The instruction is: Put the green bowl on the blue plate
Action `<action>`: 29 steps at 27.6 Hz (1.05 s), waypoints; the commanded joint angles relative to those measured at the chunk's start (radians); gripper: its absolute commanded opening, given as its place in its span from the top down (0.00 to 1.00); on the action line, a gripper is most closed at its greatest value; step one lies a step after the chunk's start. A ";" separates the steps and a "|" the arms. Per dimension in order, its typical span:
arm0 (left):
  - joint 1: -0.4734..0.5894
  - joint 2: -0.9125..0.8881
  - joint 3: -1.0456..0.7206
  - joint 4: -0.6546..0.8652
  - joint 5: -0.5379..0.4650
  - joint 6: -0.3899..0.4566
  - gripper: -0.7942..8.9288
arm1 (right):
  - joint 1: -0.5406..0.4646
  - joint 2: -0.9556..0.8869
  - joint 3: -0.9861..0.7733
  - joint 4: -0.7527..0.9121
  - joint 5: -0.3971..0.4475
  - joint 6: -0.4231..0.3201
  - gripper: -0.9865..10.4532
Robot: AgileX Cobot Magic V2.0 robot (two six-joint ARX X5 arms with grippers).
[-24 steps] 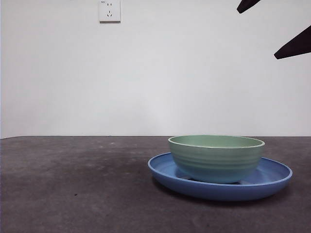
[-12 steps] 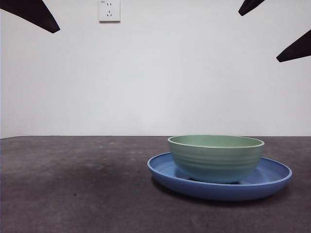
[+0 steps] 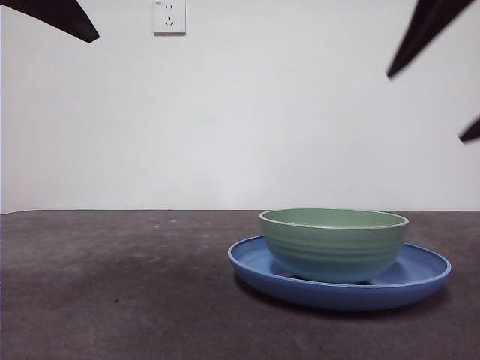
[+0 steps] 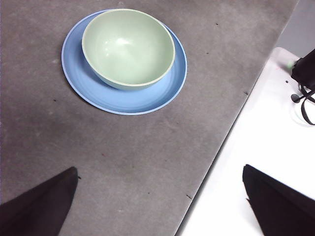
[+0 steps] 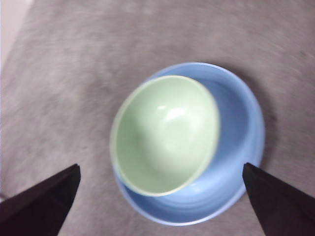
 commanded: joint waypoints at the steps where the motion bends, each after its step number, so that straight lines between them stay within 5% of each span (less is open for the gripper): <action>1: -0.006 0.005 0.018 0.005 0.004 0.012 0.27 | -0.067 0.080 0.016 0.031 -0.054 0.016 0.42; 9: -0.006 0.005 0.018 0.005 0.004 0.011 0.27 | -0.238 0.327 0.016 0.154 -0.327 0.007 0.46; 29: -0.006 0.005 0.018 0.006 0.004 0.011 0.27 | -0.198 0.658 0.016 0.268 -0.347 -0.108 0.65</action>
